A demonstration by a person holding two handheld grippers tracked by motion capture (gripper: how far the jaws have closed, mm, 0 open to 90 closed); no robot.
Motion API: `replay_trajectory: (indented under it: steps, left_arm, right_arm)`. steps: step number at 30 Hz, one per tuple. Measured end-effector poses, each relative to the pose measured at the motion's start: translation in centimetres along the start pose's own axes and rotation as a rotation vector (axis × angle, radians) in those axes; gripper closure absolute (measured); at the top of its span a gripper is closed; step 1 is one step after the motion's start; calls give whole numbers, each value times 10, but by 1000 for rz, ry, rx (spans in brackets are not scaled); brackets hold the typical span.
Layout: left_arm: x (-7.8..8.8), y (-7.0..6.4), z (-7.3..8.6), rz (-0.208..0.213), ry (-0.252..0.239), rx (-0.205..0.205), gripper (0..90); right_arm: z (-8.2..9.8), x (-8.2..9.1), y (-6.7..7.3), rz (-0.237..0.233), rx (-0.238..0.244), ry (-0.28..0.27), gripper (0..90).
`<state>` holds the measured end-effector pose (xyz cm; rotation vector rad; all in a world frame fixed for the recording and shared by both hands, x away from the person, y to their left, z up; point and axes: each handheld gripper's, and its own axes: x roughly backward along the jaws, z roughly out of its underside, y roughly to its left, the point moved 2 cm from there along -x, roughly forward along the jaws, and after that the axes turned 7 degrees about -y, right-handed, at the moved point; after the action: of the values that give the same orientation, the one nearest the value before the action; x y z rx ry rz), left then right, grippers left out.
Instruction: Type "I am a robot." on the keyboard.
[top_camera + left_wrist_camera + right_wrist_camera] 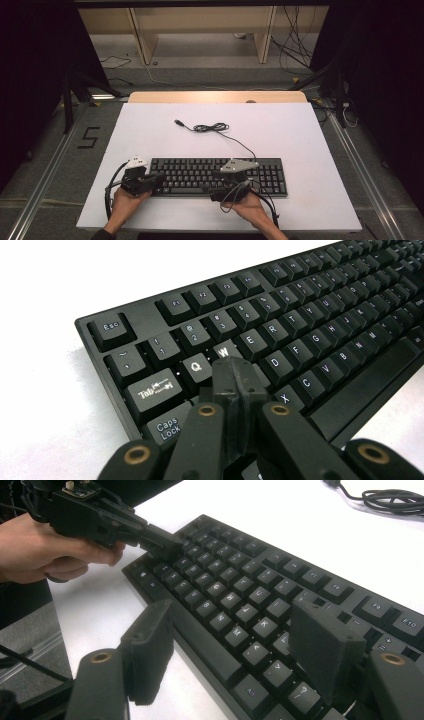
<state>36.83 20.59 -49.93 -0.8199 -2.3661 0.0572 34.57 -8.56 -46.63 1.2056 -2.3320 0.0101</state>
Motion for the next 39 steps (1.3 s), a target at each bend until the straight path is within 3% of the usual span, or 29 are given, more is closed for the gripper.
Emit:
replay_trajectory:
  steps: [13, 21, 26, 31, 33, 37, 39]
  left_arm:
    - [9, -1, -5, 15, -41, -1, 837]
    - [15, -7, -6, 53, -70, 1, 691]
    - [20, -10, -6, 83, -98, 0, 526]
    - [24, -11, -6, 104, -129, 10, 449]
    - [25, -11, -7, 108, -142, 9, 418]
    - [27, -12, -7, 115, -157, 7, 391]
    - [27, -13, -7, 119, -160, 11, 375]
  right_arm:
    - [-1, 0, -1, 4, -4, -9, 352]
    - [-1, -2, -1, 7, -3, -11, 350]
    - [-2, -5, -3, 16, -7, -8, 370]
    - [-4, -8, -4, 25, -12, -3, 453]
    - [-4, -10, -5, 30, -15, 6, 536]
    - [-3, -13, -6, 32, -19, 14, 597]
    - [-3, -15, -6, 31, -11, 18, 673]
